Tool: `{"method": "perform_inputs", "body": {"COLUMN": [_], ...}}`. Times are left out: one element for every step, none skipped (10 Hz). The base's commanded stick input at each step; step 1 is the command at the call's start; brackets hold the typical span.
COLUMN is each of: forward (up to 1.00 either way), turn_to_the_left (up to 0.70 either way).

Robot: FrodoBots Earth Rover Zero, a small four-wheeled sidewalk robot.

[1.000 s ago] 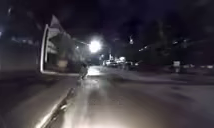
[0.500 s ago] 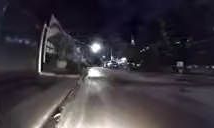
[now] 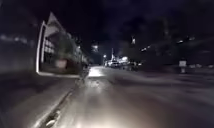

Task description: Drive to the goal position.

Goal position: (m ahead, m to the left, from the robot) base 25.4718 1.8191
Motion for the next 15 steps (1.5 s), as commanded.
{"method": "perform_inputs", "body": {"forward": [0.5, 0.5, 0.5, 0.5, 0.5, 0.5, 0.5, 0.5, 0.5, 0.5, 0.5, 0.5, 0.5, 0.5, 0.5], "turn_to_the_left": [0.0, 0.0, 0.0, 0.0, 0.0, 0.0, 0.0, 0.0, 0.0, 0.0, 0.0, 0.0, 0.0, 0.0, 0.0]}}
